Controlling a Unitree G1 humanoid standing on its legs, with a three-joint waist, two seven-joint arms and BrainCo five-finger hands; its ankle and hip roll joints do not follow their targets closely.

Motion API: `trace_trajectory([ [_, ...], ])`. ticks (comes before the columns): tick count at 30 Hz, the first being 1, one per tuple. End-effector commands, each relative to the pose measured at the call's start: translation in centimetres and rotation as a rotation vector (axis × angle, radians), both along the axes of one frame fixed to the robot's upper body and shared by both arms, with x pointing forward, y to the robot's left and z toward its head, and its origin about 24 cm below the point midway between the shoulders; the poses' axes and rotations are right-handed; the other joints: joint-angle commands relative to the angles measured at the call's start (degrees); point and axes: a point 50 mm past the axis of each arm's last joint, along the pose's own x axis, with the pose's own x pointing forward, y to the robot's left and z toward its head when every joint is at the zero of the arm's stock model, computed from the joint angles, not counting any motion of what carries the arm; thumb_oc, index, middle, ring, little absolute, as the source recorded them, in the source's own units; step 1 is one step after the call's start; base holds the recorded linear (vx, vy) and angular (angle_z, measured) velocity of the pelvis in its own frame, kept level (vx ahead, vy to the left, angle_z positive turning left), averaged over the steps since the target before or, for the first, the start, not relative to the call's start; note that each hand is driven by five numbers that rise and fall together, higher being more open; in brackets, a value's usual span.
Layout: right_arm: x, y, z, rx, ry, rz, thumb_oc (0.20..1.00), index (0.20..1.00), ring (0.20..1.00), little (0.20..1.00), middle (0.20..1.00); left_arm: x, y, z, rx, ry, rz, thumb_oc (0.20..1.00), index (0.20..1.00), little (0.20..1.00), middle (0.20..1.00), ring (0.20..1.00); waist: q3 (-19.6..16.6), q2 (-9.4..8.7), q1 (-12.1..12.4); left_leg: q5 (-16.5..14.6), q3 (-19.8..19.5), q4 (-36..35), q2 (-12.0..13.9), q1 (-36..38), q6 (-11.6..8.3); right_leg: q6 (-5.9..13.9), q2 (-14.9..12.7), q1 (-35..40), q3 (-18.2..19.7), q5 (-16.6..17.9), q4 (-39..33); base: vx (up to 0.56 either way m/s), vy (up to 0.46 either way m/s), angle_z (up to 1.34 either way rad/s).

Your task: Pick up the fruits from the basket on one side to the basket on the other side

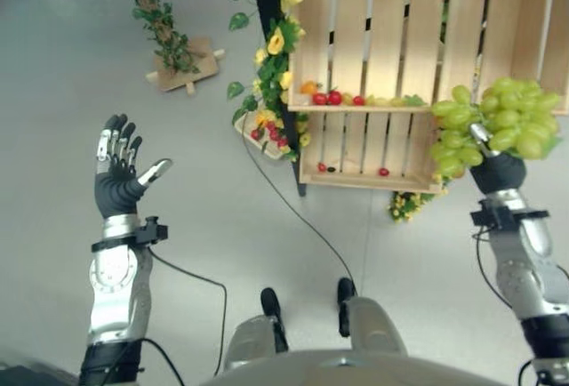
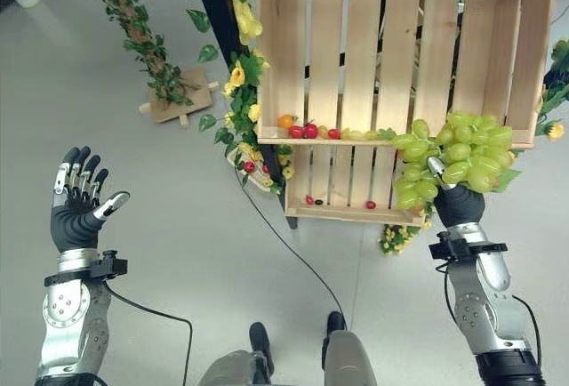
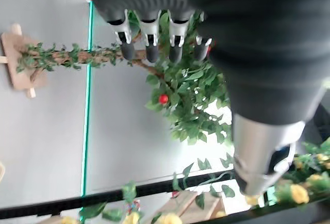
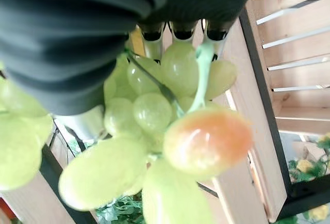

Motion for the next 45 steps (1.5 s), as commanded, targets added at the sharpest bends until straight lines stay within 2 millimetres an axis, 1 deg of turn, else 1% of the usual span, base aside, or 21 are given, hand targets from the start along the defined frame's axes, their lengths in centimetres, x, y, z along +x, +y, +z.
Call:
trace_trajectory([
  [1, 0.0, -0.9, 4.3, -0.041, -0.238, -0.067, 0.200, 0.200, 0.200, 0.200, 0.200, 0.0, 0.0, 1.4, 0.087, -0.043, -0.027, 1.000, 1.000, 1.000, 1.000, 1.000, -1.8, -3.03, -0.3, -6.8, 0.3, 3.9, -2.0, 2.4, 1.48, 3.19, 0.5, 2.9, 0.9, 2.0, -4.4, 0.03, -0.041, 0.16],
  [3, 0.1, -0.9, 4.9, -0.051, -0.263, -0.076, 0.200, 0.200, 0.200, 0.200, 0.200, 0.0, -0.1, 1.3, 0.088, -0.036, -0.035, 1.000, 1.000, 1.000, 1.000, 1.000, -1.8, -3.17, -0.2, -7.0, 0.2, 4.2, -1.9, 2.3, 1.44, 3.21, 0.5, 3.0, 1.0, 2.0, -4.4, 0.03, -0.022, 0.04],
  [4, 0.3, -0.9, 5.7, -0.068, -0.291, -0.088, 0.200, 0.200, 0.200, 0.200, 0.200, 0.0, -0.1, 1.3, 0.087, -0.034, -0.039, 1.000, 1.000, 1.000, 1.000, 1.000, -1.9, -3.36, -0.1, -7.2, 0.1, 4.5, -1.9, 2.3, 1.52, 3.21, 0.5, 3.0, 1.0, 1.9, -4.1, 0.00, 0.000, 0.00],
  [5, 0.3, -0.9, 5.7, -0.068, -0.292, -0.089, 0.200, 0.200, 0.200, 0.200, 0.200, 0.1, -0.1, 1.3, 0.087, -0.035, -0.039, 1.000, 1.000, 1.000, 1.000, 1.000, -1.9, -3.35, -0.1, -7.2, 0.2, 4.5, -1.9, 2.3, 1.52, 3.21, 0.5, 3.0, 1.0, 1.9, -4.1, 0.00, 0.000, 0.00],
  [9, 0.7, -0.5, 7.8, -0.100, -0.367, -0.077, 0.200, 0.200, 0.200, 0.200, 0.200, 0.3, -0.5, 1.2, 0.087, -0.027, -0.062, 1.000, 1.000, 1.000, 1.000, 1.000, -2.2, -3.71, 0.3, -7.5, 0.0, 4.7, -1.9, 2.5, 1.63, 3.28, 0.4, 3.4, 1.0, 1.8, -3.9, 0.00, 0.000, 0.00],
  [10, 0.7, -0.5, 7.9, -0.100, -0.367, -0.077, 0.200, 0.200, 0.200, 0.200, 0.200, 0.3, -0.5, 1.2, 0.087, -0.027, -0.062, 1.000, 1.000, 1.000, 1.000, 1.000, -2.1, -3.70, 0.3, -7.5, 0.0, 4.7, -1.9, 2.5, 1.63, 3.28, 0.4, 3.4, 1.0, 1.8, -3.9, 0.00, 0.000, 0.00],
  [12, 1.2, -0.7, 9.4, -0.106, -0.413, -0.083, 0.200, 0.200, 0.200, 0.200, 0.200, 0.3, -0.6, 1.2, 0.085, -0.018, -0.075, 1.000, 1.000, 1.000, 1.000, 1.000, -2.5, -3.91, 0.7, -7.6, -0.2, 4.6, -2.1, 2.6, 1.72, 3.35, 0.3, 3.6, 0.9, 1.8, -4.0, 0.00, 0.000, 0.00],
  [15, 2.0, -1.2, 10.4, -0.117, -0.418, -0.119, 0.200, 0.200, 0.200, 0.200, 0.200, 0.4, -0.8, 1.3, 0.083, -0.020, -0.094, 1.000, 1.000, 1.000, 1.000, 1.000, -2.6, -4.24, 1.1, -7.8, -0.3, 4.6, -2.2, 2.6, 1.76, 3.44, 0.1, 3.8, 0.6, 1.8, -4.1, 0.00, 0.000, 0.00],
  [17, 2.5, -1.5, 11.4, -0.143, -0.427, -0.125, 0.200, 0.200, 0.200, 0.200, 0.200, 0.5, -0.8, 1.3, 0.087, -0.015, -0.100, 1.000, 1.000, 1.000, 1.000, 1.000, -2.6, -4.48, 1.3, -7.8, -0.5, 4.7, -2.2, 2.5, 1.76, 3.47, 0.1, 3.9, 0.6, 1.9, -4.1, 0.00, -0.002, 0.04],
  [20, 2.9, -1.9, 12.3, -0.163, -0.431, -0.149, 0.200, 0.200, 0.200, 0.200, 0.200, 0.6, -0.7, 1.3, 0.089, -0.013, -0.104, 1.000, 1.000, 1.000, 1.000, 1.000, -2.6, -4.72, 1.7, -7.8, -0.7, 4.8, -2.2, 2.5, 1.74, 3.48, 0.0, 4.0, 0.4, 2.0, -4.3, 0.00, 0.005, 0.02],
  [22, 3.3, -2.1, 13.4, -0.196, -0.442, -0.163, 0.200, 0.200, 0.200, 0.200, 0.200, 0.6, -0.7, 1.4, 0.098, -0.006, -0.106, 1.000, 1.000, 1.000, 1.000, 1.000, -2.4, -4.92, 2.0, -7.8, -0.9, 4.7, -2.2, 2.3, 1.75, 3.52, 0.1, 3.9, 0.3, 2.0, -4.4, 0.01, 0.005, 0.03],
  [25, 3.6, -2.2, 14.0, -0.201, -0.450, -0.179, 0.200, 0.200, 0.200, 0.200, 0.200, 0.7, -0.7, 1.4, 0.095, -0.006, -0.108, 1.000, 1.000, 1.000, 1.000, 1.000, -2.3, -4.99, 2.1, -7.8, -0.9, 4.7, -2.3, 2.3, 1.75, 3.55, 0.0, 3.9, 0.2, 2.0, -4.3, 0.01, 0.002, 0.03],
  [27, 3.6, -2.2, 14.8, -0.227, -0.465, -0.184, 0.200, 0.200, 0.200, 0.200, 0.200, 0.8, -0.8, 1.4, 0.101, -0.007, -0.113, 1.000, 1.000, 1.000, 1.000, 1.000, -2.2, -5.14, 2.2, -7.8, -1.1, 4.7, -2.3, 2.2, 1.73, 3.58, 0.1, 3.9, 0.2, 2.0, -4.2, 0.01, 0.004, 0.05],
  [28, 3.8, -2.2, 15.1, -0.207, -0.475, -0.189, 0.200, 0.200, 0.200, 0.200, 0.200, 0.8, -0.8, 1.4, 0.099, -0.005, -0.116, 1.000, 1.000, 1.000, 1.000, 1.000, -2.2, -5.24, 2.4, -7.8, -1.2, 4.6, -2.3, 2.3, 1.75, 3.59, 0.1, 3.9, 0.2, 2.0, -4.2, 0.01, 0.004, 0.06],
  [32, 4.1, -2.4, 15.6, -0.228, -0.473, -0.200, 0.200, 0.200, 0.200, 0.200, 0.200, 0.8, -0.8, 1.4, 0.099, -0.007, -0.118, 1.000, 1.000, 1.000, 1.000, 1.000, -2.3, -5.23, 2.5, -7.8, -1.3, 4.5, -2.4, 2.3, 1.79, 3.62, 0.1, 4.0, 0.2, 2.0, -4.3, 0.00, 0.003, 0.02],
  [33, 4.5, -2.7, 15.9, -0.243, -0.457, -0.221, 0.200, 0.200, 0.200, 0.200, 0.200, 0.9, -0.9, 1.4, 0.099, -0.003, -0.125, 1.000, 1.000, 1.000, 1.000, 1.000, -2.3, -5.36, 2.7, -7.6, -1.4, 4.2, -2.4, 2.3, 1.75, 3.62, 0.1, 4.0, 0.1, 2.1, -4.5, 0.00, 0.000, 0.00],
  [37, 5.1, -2.8, 16.2, -0.266, -0.439, -0.234, 0.200, 0.200, 0.200, 0.200, 0.200, 0.9, -0.9, 1.4, 0.099, -0.002, -0.132, 1.000, 1.000, 1.000, 1.000, 1.000, -2.3, -5.46, 2.9, -7.5, -1.5, 4.0, -2.4, 2.4, 1.72, 3.57, 0.1, 4.0, 0.1, 2.1, -4.5, 0.00, 0.000, 0.00],
  [44, 7.2, -3.5, 17.1, -0.303, -0.370, -0.294, 0.200, 0.200, 0.200, 0.200, 0.200, 1.0, -1.1, 1.2, 0.094, 0.011, -0.147, 1.000, 1.000, 1.000, 1.000, 1.000, -2.0, -5.41, 3.3, -7.2, -1.8, 3.7, -2.4, 2.5, 1.51, 3.44, 0.0, 4.0, -0.2, 2.1, -4.7, 0.00, 0.000, 0.00],
  [45, 7.5, -3.7, 17.0, -0.291, -0.353, -0.310, 0.200, 0.200, 0.200, 0.200, 0.200, 1.1, -1.2, 1.2, 0.095, 0.015, -0.151, 1.000, 1.000, 1.000, 1.000, 1.000, -2.0, -5.40, 3.4, -7.2, -1.8, 3.7, -2.4, 2.5, 1.49, 3.42, 0.1, 4.0, -0.3, 2.2, -4.7, 0.00, 0.000, 0.00],
])
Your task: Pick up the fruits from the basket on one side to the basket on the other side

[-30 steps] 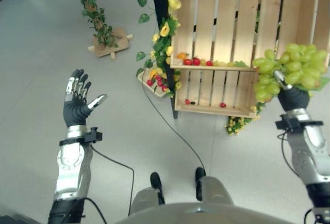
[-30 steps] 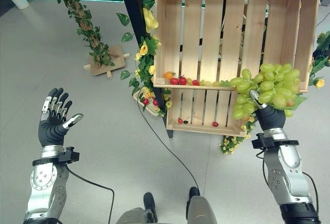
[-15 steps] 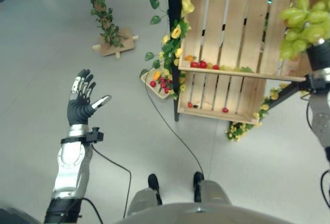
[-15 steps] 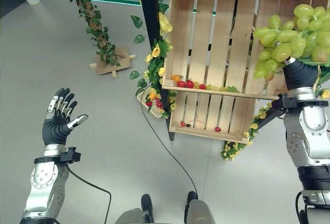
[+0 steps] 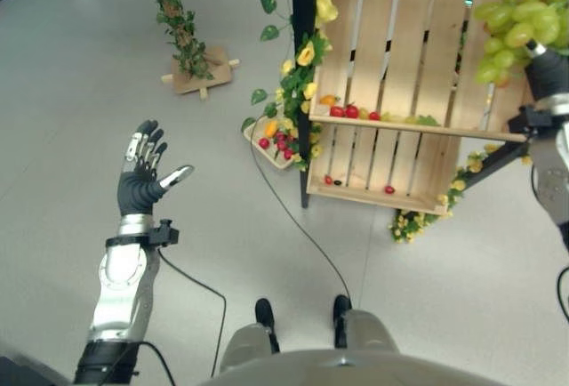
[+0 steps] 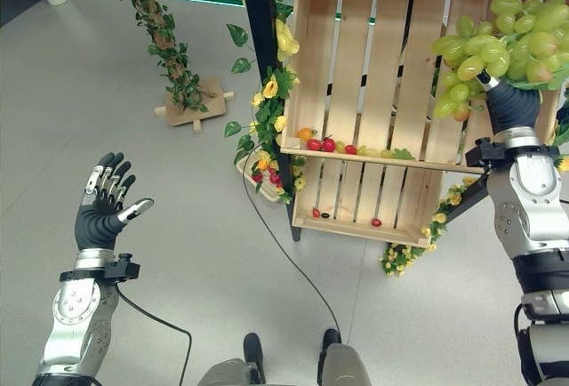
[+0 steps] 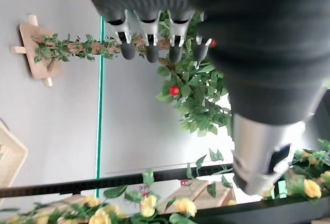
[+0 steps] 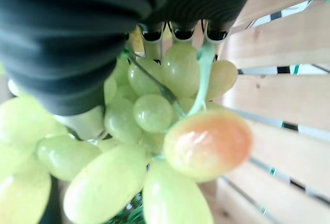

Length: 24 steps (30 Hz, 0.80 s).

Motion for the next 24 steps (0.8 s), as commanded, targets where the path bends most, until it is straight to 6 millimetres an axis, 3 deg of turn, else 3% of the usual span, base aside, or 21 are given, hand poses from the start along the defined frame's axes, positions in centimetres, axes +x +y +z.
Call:
trace_trajectory([
  [1, 0.0, 0.3, 5.9, -0.026, -0.193, -0.012, 0.200, 0.200, 0.200, 0.200, 0.200, 0.3, 0.4, 2.3, 0.043, -0.088, -0.028, 1.000, 1.000, 1.000, 1.000, 1.000, 0.0, -2.88, 1.5, -7.3, -0.1, 3.5, -1.8, 3.2, 1.21, 3.33, 0.9, 4.0, 1.0, 2.7, -5.0, 0.00, 0.000, 0.00],
  [8, 2.4, 0.2, 5.6, -0.052, -0.051, -0.081, 0.200, 0.200, 0.200, 0.200, 0.200, 0.3, 0.6, 2.1, 0.055, -0.060, -0.018, 1.000, 1.000, 1.000, 1.000, 1.000, 0.3, -2.87, 1.4, -7.0, 0.0, 3.5, -1.8, 3.0, 1.18, 3.15, 1.1, 3.7, 1.2, 3.0, -5.0, 0.00, 0.000, 0.00],
  [12, 3.1, 1.6, 5.8, -0.072, -0.041, -0.047, 0.200, 0.200, 0.200, 0.200, 0.200, 0.0, 1.0, 2.0, 0.059, -0.051, 0.003, 1.000, 1.000, 1.000, 1.000, 1.000, 0.3, -2.69, 1.1, -6.8, 0.2, 3.2, -1.8, 3.0, 1.19, 3.02, 1.2, 3.5, 1.5, 3.2, -5.2, 0.00, 0.000, 0.00],
  [17, 3.6, 1.8, 5.4, -0.074, -0.008, -0.051, 0.200, 0.200, 0.200, 0.200, 0.200, 0.0, 1.1, 1.8, 0.064, -0.035, 0.010, 1.000, 1.000, 1.000, 1.000, 1.000, 0.5, -2.82, 1.1, -6.6, 0.2, 2.9, -1.7, 3.0, 1.18, 2.92, 1.3, 3.4, 1.5, 3.3, -5.1, 0.00, 0.000, 0.00],
  [19, 3.9, 1.8, 5.3, -0.095, 0.021, -0.047, 1.000, 1.000, 1.000, 1.000, 1.000, -0.1, 1.2, 1.7, 0.066, -0.029, 0.011, 1.000, 1.000, 1.000, 1.000, 1.000, 0.5, -2.93, 1.0, -6.5, 0.2, 2.7, -1.7, 3.1, 1.12, 2.86, 1.4, 3.3, 1.5, 3.4, -5.2, 0.00, 0.000, 0.00],
  [24, 4.2, 1.9, 5.3, -0.101, 0.048, -0.051, 1.000, 1.000, 1.000, 1.000, 1.000, -0.2, 1.3, 1.5, 0.064, -0.016, 0.015, 1.000, 1.000, 1.000, 1.000, 1.000, 0.6, -2.96, 0.9, -6.3, 0.1, 2.5, -1.7, 2.9, 1.13, 2.84, 1.4, 3.1, 1.6, 3.5, -5.3, 0.00, 0.000, 0.00],
])
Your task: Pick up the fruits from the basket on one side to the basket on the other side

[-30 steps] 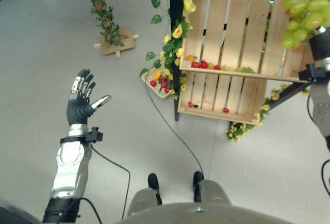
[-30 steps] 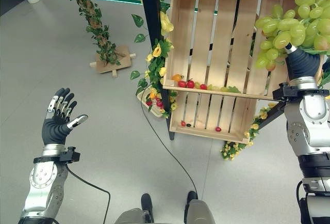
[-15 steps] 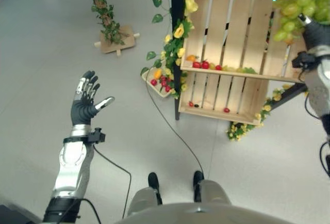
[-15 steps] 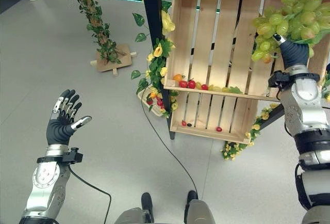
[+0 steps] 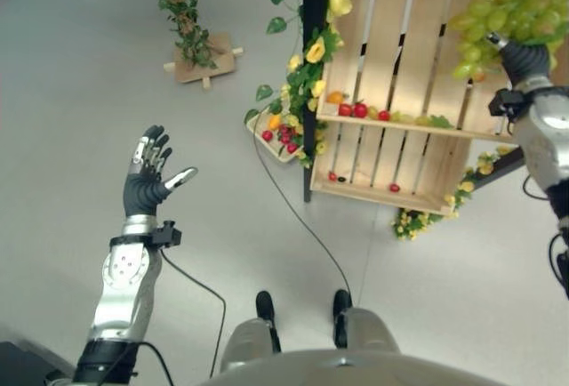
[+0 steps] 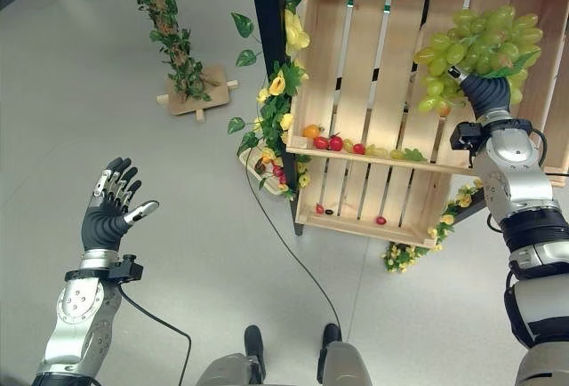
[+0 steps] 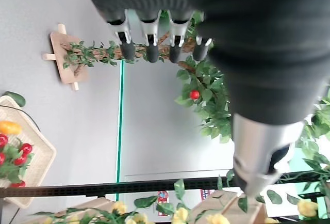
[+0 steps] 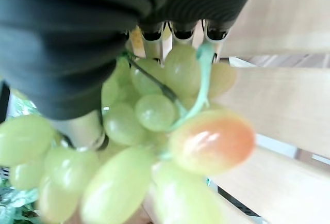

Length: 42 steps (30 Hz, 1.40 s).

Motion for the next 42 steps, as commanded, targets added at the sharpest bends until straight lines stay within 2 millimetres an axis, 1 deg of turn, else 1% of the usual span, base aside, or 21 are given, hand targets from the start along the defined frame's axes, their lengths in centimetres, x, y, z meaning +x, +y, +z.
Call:
trace_trajectory([
  [1, 0.5, 1.4, 5.6, -0.043, -0.168, 0.036, 1.000, 1.000, 1.000, 1.000, 1.000, -0.3, 1.0, 2.1, 0.063, -0.071, 0.000, 1.000, 1.000, 1.000, 1.000, 1.000, -1.3, -2.25, -0.2, -6.3, 0.0, 3.4, -1.7, 2.9, 1.16, 2.82, 1.2, 3.0, 1.7, 3.5, -4.0, 0.00, 0.000, 0.00],
  [7, 0.5, 1.4, 5.6, -0.059, -0.158, 0.033, 1.000, 1.000, 1.000, 1.000, 1.000, -0.4, 1.1, 2.0, 0.057, -0.067, 0.006, 1.000, 1.000, 1.000, 1.000, 1.000, -1.2, -2.21, -0.4, -6.2, 0.1, 3.2, -1.8, 2.9, 1.14, 2.84, 1.2, 2.8, 1.8, 3.6, -4.1, 0.00, 0.000, 0.00],
  [11, 0.6, 1.1, 5.1, -0.086, -0.129, 0.016, 1.000, 1.000, 1.000, 1.000, 1.000, -0.4, 1.1, 1.9, 0.052, -0.059, 0.001, 1.000, 1.000, 1.000, 1.000, 1.000, -1.0, -2.26, -0.4, -6.2, 0.1, 3.2, -1.7, 2.8, 1.18, 2.84, 1.2, 2.6, 1.8, 3.7, -4.0, 0.00, 0.000, 0.00],
  [13, 0.8, 0.8, 4.9, -0.128, -0.093, -0.009, 1.000, 1.000, 1.000, 1.000, 1.000, -0.4, 1.1, 1.9, 0.054, -0.055, -0.003, 1.000, 1.000, 1.000, 1.000, 1.000, -1.0, -2.32, -0.3, -6.2, 0.1, 3.3, -1.7, 2.5, 1.17, 2.83, 1.2, 2.4, 1.8, 3.7, -4.0, 0.00, 0.000, 0.00],
  [14, 1.0, 0.1, 4.3, -0.157, -0.045, -0.053, 1.000, 1.000, 1.000, 1.000, 1.000, -0.4, 1.1, 1.7, 0.056, -0.047, -0.007, 1.000, 1.000, 1.000, 1.000, 1.000, -0.9, -2.41, -0.3, -6.1, 0.1, 3.3, -1.7, 2.4, 1.15, 2.84, 1.2, 2.3, 1.9, 3.8, -4.1, 0.00, 0.000, 0.00],
  [15, 1.1, 0.2, 4.4, -0.157, -0.045, -0.053, 1.000, 1.000, 1.000, 1.000, 1.000, -0.4, 1.1, 1.7, 0.055, -0.047, -0.006, 1.000, 1.000, 1.000, 1.000, 1.000, -0.8, -2.39, -0.3, -6.1, 0.1, 3.3, -1.7, 2.4, 1.15, 2.84, 1.2, 2.3, 1.9, 3.8, -4.1, 0.00, 0.000, 0.00],
  [16, 1.4, -0.6, 3.5, -0.176, 0.021, -0.093, 1.000, 1.000, 1.000, 1.000, 1.000, -0.4, 1.1, 1.7, 0.057, -0.042, -0.013, 1.000, 1.000, 1.000, 1.000, 1.000, -0.7, -2.43, -0.1, -6.1, 0.1, 3.3, -1.7, 2.4, 1.15, 2.83, 1.2, 2.3, 1.9, 3.9, -4.2, 0.00, 0.000, 0.00],
  [18, 2.0, -1.1, 2.6, -0.206, 0.099, -0.140, 1.000, 1.000, 1.000, 1.000, 1.000, -0.3, 1.0, 1.6, 0.063, -0.030, -0.025, 1.000, 1.000, 1.000, 1.000, 1.000, -0.6, -2.40, 0.0, -6.0, 0.0, 3.3, -1.6, 2.3, 1.14, 2.77, 1.3, 2.3, 1.9, 3.9, -4.2, 0.00, 0.000, 0.00],
  [20, 2.5, -0.9, 2.7, -0.222, 0.119, -0.158, 1.000, 1.000, 1.000, 1.000, 1.000, -0.1, 1.0, 1.7, 0.061, -0.029, -0.026, 1.000, 1.000, 1.000, 1.000, 1.000, -0.5, -2.35, 0.0, -6.0, 0.0, 3.5, -1.6, 2.1, 1.14, 2.73, 1.4, 2.1, 1.9, 3.9, -4.2, 0.00, 0.000, 0.00],
  [24, 2.7, -0.9, 2.0, -0.257, 0.161, -0.165, 1.000, 1.000, 1.000, 1.000, 1.000, -0.2, 1.1, 1.7, 0.056, -0.031, -0.026, 1.000, 1.000, 1.000, 1.000, 1.000, -0.4, -2.34, 0.0, -5.9, -0.1, 3.6, -1.6, 1.8, 1.19, 2.77, 1.4, 1.8, 1.9, 4.1, -4.2, 0.00, 0.000, 0.00],
  [26, 2.9, -0.3, 2.7, -0.496, 0.213, -0.166, 1.000, 1.000, 1.000, 1.000, 1.000, -0.2, 1.2, 1.6, 0.062, -0.025, -0.023, 1.000, 1.000, 1.000, 1.000, 1.000, -0.2, -2.44, -0.1, -5.8, -0.2, 3.4, -1.6, 1.7, 1.12, 2.77, 1.5, 1.6, 1.8, 4.1, -4.1, 0.00, 0.000, 0.00],
  [28, 2.8, 0.1, 3.2, -0.575, 0.202, -0.161, 1.000, 1.000, 1.000, 1.000, 1.000, -0.2, 1.3, 1.5, 0.056, -0.028, -0.018, 1.000, 1.000, 1.000, 1.000, 1.000, -0.1, -2.46, -0.2, -5.7, -0.2, 3.3, -1.6, 1.7, 1.07, 2.81, 1.5, 1.6, 1.9, 4.2, -4.3, 0.00, 0.000, 0.00],
  [31, 2.4, 0.3, 4.0, -0.755, 0.186, -0.183, 1.000, 1.000, 1.000, 1.000, 1.000, -0.3, 1.3, 1.5, 0.052, -0.033, -0.012, 1.000, 1.000, 1.000, 1.000, 1.000, 0.0, -2.47, -0.3, -5.7, -0.3, 3.3, -1.6, 1.4, 1.04, 2.90, 1.5, 1.5, 1.8, 4.2, -4.4, 0.00, 0.000, 0.00],
  [32, 2.1, 0.4, 4.8, -0.883, 0.176, -0.214, 1.000, 1.000, 1.000, 1.000, 1.000, -0.3, 1.3, 1.5, 0.053, -0.032, -0.010, 1.000, 1.000, 1.000, 1.000, 1.000, 0.1, -2.43, -0.3, -5.8, -0.4, 3.4, -1.6, 1.3, 1.05, 2.93, 1.5, 1.5, 1.9, 4.1, -4.2, 0.00, 0.000, 0.00],
  [33, 1.2, 1.4, 5.7, -1.203, 0.120, -0.242, 1.000, 1.000, 1.000, 1.000, 1.000, -0.2, 1.5, 1.6, 0.075, -0.036, 0.007, 1.000, 1.000, 1.000, 1.000, 1.000, 0.2, -2.01, -0.6, -6.3, -0.5, 3.5, -1.7, 1.6, 1.11, 3.13, 1.4, 1.6, 2.0, 3.5, -3.9, 0.00, 0.000, 0.00],
  [34, 1.1, 1.4, 5.7, -1.204, 0.121, -0.244, 1.000, 1.000, 1.000, 1.000, 1.000, -0.2, 1.4, 1.6, 0.076, -0.037, 0.006, 1.000, 1.000, 1.000, 1.000, 1.000, 0.2, -2.04, -0.6, -6.0, -0.4, 3.4, -1.6, 1.3, 1.11, 3.07, 1.5, 1.4, 2.0, 3.9, -4.1, 0.00, 0.000, 0.00],
  [36, 0.3, 1.1, 5.3, -1.395, 0.117, -0.279, 1.000, 1.000, 1.000, 1.000, 1.000, 0.1, 1.4, 1.9, 0.102, -0.055, 0.008, 1.000, 1.000, 1.000, 1.000, 1.000, 0.0, -1.63, -0.6, -6.1, -0.6, 3.6, -1.6, 1.1, 1.27, 3.11, 1.3, 1.4, 1.9, 3.7, -3.9, 0.00, 0.000, 0.00],
  [38, -0.4, 0.2, 4.9, -1.502, 0.144, -0.314, 1.000, 1.000, 1.000, 1.000, 1.000, 0.4, 1.1, 2.3, 0.112, -0.075, -0.003, 1.000, 1.000, 1.000, 1.000, 1.000, -0.1, -1.61, -0.1, -6.3, -1.0, 3.7, -1.7, 1.0, 1.36, 3.19, 1.1, 1.4, 1.5, 3.5, -3.9, 0.01, -0.010, 0.02],
  [39, -0.6, 0.1, 4.7, -1.616, 0.156, -0.335, 1.000, 1.000, 1.000, 1.000, 1.000, 0.5, 0.9, 2.3, 0.114, -0.077, -0.013, 1.000, 1.000, 1.000, 1.000, 1.000, -0.2, -1.72, 0.2, -6.3, -1.2, 3.8, -1.7, 0.9, 1.36, 3.23, 1.0, 1.5, 1.2, 3.3, -3.9, 0.03, -0.018, 0.04],
  [40, -0.7, -0.1, 4.0, -1.742, 0.182, -0.325, 1.000, 1.000, 1.000, 1.000, 1.000, 0.6, 0.7, 2.2, 0.120, -0.076, -0.016, 1.000, 1.000, 1.000, 1.000, 1.000, -0.1, -1.82, 0.4, -6.8, -1.5, 3.8, -1.8, 1.3, 1.33, 3.37, 0.9, 1.9, 1.0, 2.7, -3.6, 0.01, -0.017, 0.04],
  [42, -1.0, -0.9, 3.3, -1.899, 0.233, -0.326, 1.000, 1.000, 1.000, 1.000, 1.000, 0.8, 0.5, 2.2, 0.139, -0.076, -0.020, 1.000, 1.000, 1.000, 1.000, 1.000, -0.2, -1.88, 0.5, -6.4, -1.7, 3.8, -1.8, 0.9, 1.28, 3.41, 0.8, 1.7, 0.8, 3.1, -3.8, 0.00, -0.012, 0.10],
])
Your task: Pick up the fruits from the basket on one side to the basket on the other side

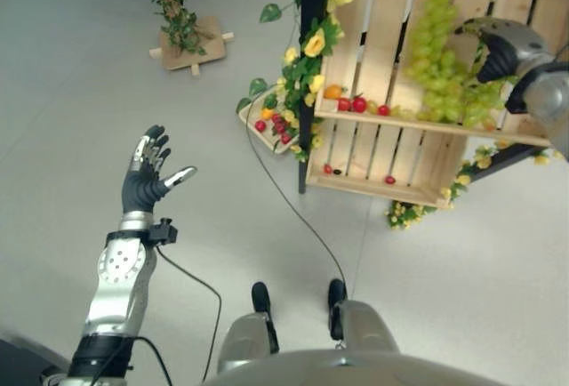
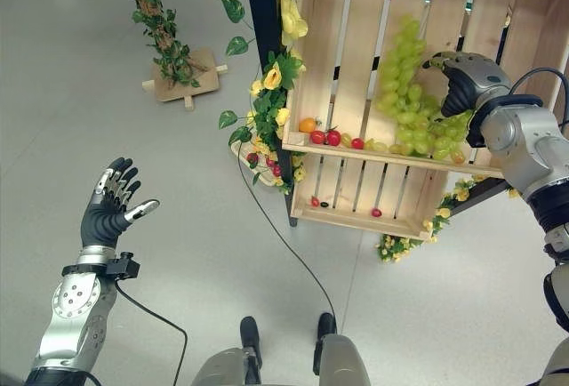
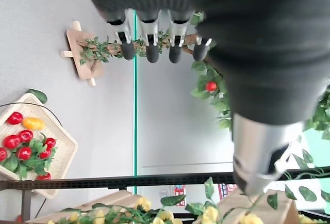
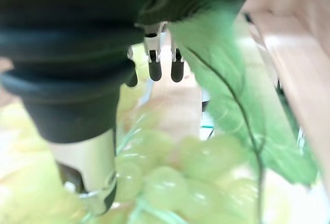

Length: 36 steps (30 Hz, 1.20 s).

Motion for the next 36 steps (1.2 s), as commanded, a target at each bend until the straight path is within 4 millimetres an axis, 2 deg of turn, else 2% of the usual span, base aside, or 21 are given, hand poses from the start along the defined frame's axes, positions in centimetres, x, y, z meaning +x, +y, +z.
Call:
trace_trajectory([
  [1, -1.2, -1.8, 0.4, -0.465, 0.059, -0.063, 1.000, 1.000, 1.000, 1.000, 1.000, -0.1, 0.1, 1.9, 0.123, -0.094, -0.007, 1.000, 1.000, 1.000, 1.000, 1.000, -1.8, -1.90, 1.6, -6.4, -1.6, 4.0, -1.7, 1.2, 1.21, 3.28, 0.8, 1.4, 0.9, 2.8, -2.8, 0.01, -0.004, 0.19],
  [5, -1.0, -0.9, 0.4, -0.552, 0.076, -0.030, 1.000, 1.000, 1.000, 1.000, 1.000, -0.2, 0.0, 1.8, 0.124, -0.093, -0.001, 1.000, 1.000, 1.000, 1.000, 1.000, -1.8, -1.70, 1.5, -6.3, -1.9, 3.9, -1.7, 1.3, 1.20, 3.33, 0.7, 1.7, 0.6, 2.8, -2.8, 0.00, 0.000, 0.06],
  [10, -1.1, -0.1, 0.6, -0.554, 0.057, -0.009, 1.000, 1.000, 1.000, 1.000, 1.000, -0.2, 0.0, 1.7, 0.117, -0.091, 0.015, 1.000, 1.000, 1.000, 1.000, 1.000, -1.9, -1.71, 1.5, -6.3, -2.0, 3.8, -1.8, 1.4, 1.25, 3.34, 0.7, 1.8, 0.5, 2.8, -2.9, 0.00, 0.000, 0.00],
  [15, -1.1, 0.5, 1.5, -0.466, -0.017, 0.000, 1.000, 1.000, 1.000, 1.000, 1.000, -0.4, 0.1, 1.6, 0.103, -0.092, 0.035, 1.000, 1.000, 1.000, 1.000, 1.000, -1.9, -1.50, 1.4, -6.3, -1.9, 3.7, -1.8, 1.4, 1.31, 3.27, 0.7, 1.8, 0.5, 2.9, -3.1, 0.00, 0.000, 0.00],
  [21, -1.4, -0.7, 2.7, -0.308, -0.151, -0.031, 1.000, 1.000, 1.000, 1.000, 1.000, -0.4, 0.2, 1.7, 0.101, -0.108, 0.044, 1.000, 1.000, 1.000, 1.000, 1.000, -2.1, -1.31, 1.5, -6.4, -2.1, 3.8, -1.9, 1.4, 1.45, 3.20, 0.6, 1.9, 0.6, 2.9, -3.1, 0.00, 0.000, 0.00],
  [22, -1.8, -0.9, 3.3, -0.269, -0.205, -0.021, 1.000, 1.000, 1.000, 1.000, 1.000, -0.5, 0.3, 1.7, 0.096, -0.114, 0.053, 1.000, 1.000, 1.000, 1.000, 1.000, -2.1, -1.09, 1.1, -6.4, -2.1, 3.8, -1.9, 1.5, 1.48, 3.20, 0.5, 1.9, 0.6, 2.8, -3.0, 0.00, 0.000, 0.00],
  [26, -2.4, -1.4, 3.4, -0.244, -0.243, -0.023, 1.000, 1.000, 1.000, 1.000, 1.000, -0.5, 0.2, 1.9, 0.104, -0.122, 0.048, 1.000, 1.000, 1.000, 1.000, 1.000, -2.2, -1.14, 1.2, -6.5, -2.2, 3.7, -2.0, 1.6, 1.49, 3.24, 0.4, 2.0, 0.5, 2.8, -3.0, 0.00, 0.000, 0.00],
  [32, -4.2, -1.0, 5.1, -0.137, -0.355, 0.039, 1.000, 1.000, 1.000, 1.000, 1.000, -0.7, 0.6, 2.1, 0.109, -0.135, 0.069, 1.000, 1.000, 1.000, 1.000, 1.000, -2.6, -1.04, 0.7, -6.5, -2.5, 3.5, -2.1, 1.8, 1.63, 3.30, 0.3, 2.2, 0.4, 2.8, -3.0, 0.00, 0.000, 0.00],
  [36, -5.6, -0.9, 5.4, -0.064, -0.394, 0.088, 1.000, 1.000, 1.000, 1.000, 1.000, -1.1, 0.8, 2.1, 0.105, -0.137, 0.081, 1.000, 1.000, 1.000, 1.000, 1.000, -2.8, -1.12, 0.2, -6.5, -2.5, 3.4, -2.2, 1.9, 1.66, 3.32, 0.2, 2.4, 0.2, 2.8, -3.1, 0.00, 0.000, 0.00],
])
